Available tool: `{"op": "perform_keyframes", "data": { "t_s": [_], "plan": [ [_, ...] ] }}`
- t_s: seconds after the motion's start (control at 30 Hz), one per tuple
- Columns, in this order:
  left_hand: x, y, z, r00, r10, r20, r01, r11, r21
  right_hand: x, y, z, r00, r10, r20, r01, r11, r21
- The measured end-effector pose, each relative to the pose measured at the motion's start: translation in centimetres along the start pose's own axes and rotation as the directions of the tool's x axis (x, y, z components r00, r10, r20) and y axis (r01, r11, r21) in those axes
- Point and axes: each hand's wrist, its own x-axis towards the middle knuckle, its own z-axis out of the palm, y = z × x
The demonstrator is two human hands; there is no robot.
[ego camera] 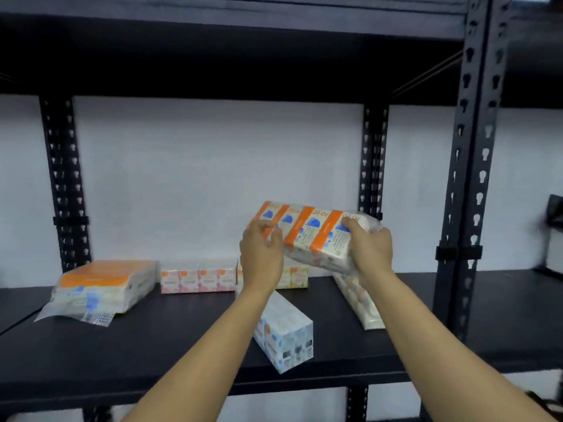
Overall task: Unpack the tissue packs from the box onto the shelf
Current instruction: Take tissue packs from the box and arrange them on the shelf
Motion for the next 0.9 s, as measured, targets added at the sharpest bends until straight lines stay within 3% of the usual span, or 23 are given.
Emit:
{"op": "perform_keyframes", "data": {
  "t_s": [0.1,0.17,0.3,0.53,0.67,0.77,0.83,0.9],
  "plan": [
    [-0.8,0.2,4.1,0.923,-0.317,0.221,0.327,0.945,-0.011,-0.1,1.4,-1.5,0.992,0.074,-0.103,-0.065,0.994,0.087],
    [-1.5,0.3,6.3,0.829,-0.400,0.390,0.459,0.886,-0.068,0.1,2.7,-2.6,0.975,0.123,-0.184,-0.099,0.986,0.135],
    [-1.5,-1.2,10.4,0.785,-0.327,0.526,0.496,0.841,-0.216,0.2,4.5,-4.4,0.951,0.134,-0.279,-0.072,0.973,0.219],
    [-1.7,-1.7,14.4,0.745,-0.271,0.610,0.488,0.845,-0.220,2.1,7.1,-6.3,0.925,0.124,-0.360,-0.077,0.987,0.144],
    [-2.2,-2.7,15.6,0.693,-0.295,0.658,0.503,0.851,-0.148,3.1,7.3,-6.8,0.926,0.150,-0.345,-0.192,0.977,-0.089],
    [-2.3,-3.8,15.9,0.680,-0.286,0.675,0.488,0.864,-0.126,3.8,7.4,-7.1,0.960,0.020,-0.280,-0.117,0.935,-0.333],
    [-2.3,-4.5,16.2,0.683,-0.278,0.675,0.475,0.871,-0.123,4.1,7.2,-7.3,0.974,-0.114,-0.197,-0.009,0.845,-0.534],
    [-2.2,-5.0,16.5,0.693,-0.265,0.670,0.462,0.877,-0.130,4.4,7.1,-7.3,0.972,-0.212,-0.097,0.070,0.662,-0.746]
  ]
}}
